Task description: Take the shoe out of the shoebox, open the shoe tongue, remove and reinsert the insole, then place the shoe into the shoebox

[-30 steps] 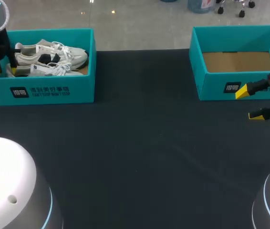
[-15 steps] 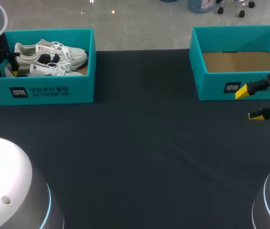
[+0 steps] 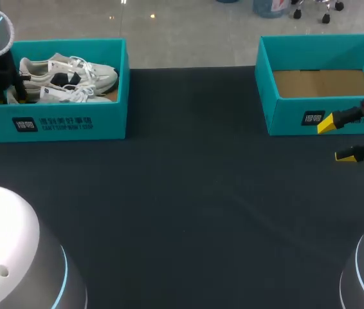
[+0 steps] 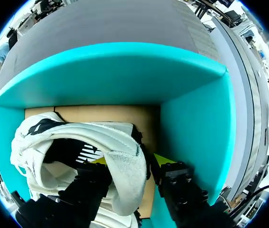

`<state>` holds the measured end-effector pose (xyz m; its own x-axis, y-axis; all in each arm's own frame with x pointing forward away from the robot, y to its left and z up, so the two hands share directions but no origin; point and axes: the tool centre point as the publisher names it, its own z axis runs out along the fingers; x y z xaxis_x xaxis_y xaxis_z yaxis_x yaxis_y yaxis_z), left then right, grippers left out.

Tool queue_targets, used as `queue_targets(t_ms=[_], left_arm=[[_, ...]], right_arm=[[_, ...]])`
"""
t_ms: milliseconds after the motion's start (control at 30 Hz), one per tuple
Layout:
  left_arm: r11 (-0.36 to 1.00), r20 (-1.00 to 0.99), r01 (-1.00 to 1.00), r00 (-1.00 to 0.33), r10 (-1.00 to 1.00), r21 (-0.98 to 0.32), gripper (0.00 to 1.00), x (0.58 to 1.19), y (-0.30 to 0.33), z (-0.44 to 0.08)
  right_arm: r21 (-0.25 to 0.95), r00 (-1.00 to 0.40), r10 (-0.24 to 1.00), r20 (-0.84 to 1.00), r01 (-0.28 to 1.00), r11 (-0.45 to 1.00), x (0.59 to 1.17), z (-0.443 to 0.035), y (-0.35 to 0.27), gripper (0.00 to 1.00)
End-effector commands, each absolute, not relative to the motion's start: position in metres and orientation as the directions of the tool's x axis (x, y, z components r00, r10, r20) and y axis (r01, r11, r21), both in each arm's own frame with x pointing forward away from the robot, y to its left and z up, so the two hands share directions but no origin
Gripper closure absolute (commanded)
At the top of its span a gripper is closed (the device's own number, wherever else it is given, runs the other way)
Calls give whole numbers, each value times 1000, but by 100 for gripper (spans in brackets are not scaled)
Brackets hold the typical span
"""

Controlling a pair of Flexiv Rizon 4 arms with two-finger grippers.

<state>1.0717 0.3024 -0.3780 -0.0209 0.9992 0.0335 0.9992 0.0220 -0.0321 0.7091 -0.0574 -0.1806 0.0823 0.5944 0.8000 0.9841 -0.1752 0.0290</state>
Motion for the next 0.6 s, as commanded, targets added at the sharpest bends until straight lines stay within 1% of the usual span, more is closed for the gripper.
queue_targets(t_ms=[33,100,133,167,233,433,600], left_arm=[[23,40,999,-21,999,-37,61,1072,302,-381],[23,41,999,-22,999,-39,81,1072,303,-381],[23,41,999,-21,999,-39,84,1072,303,-380],[21,41,999,-19,999,-37,93,1071,304,-379],[12,44,999,-11,999,-32,100,1072,305,-375],[-12,59,999,14,998,-33,100,1072,307,-362],[-35,41,998,37,998,-56,100,1069,306,-338]], right_arm=[[28,83,595,799,984,-176,709,-181,-57,0],[28,83,595,799,984,-176,709,-181,-57,0],[28,83,595,799,984,-176,709,-181,-57,0],[28,83,595,799,984,-176,709,-181,-57,0],[28,83,595,799,984,-176,709,-181,-57,0],[28,83,595,799,984,-176,709,-181,-57,0],[28,83,595,799,984,-176,709,-181,-57,0]])
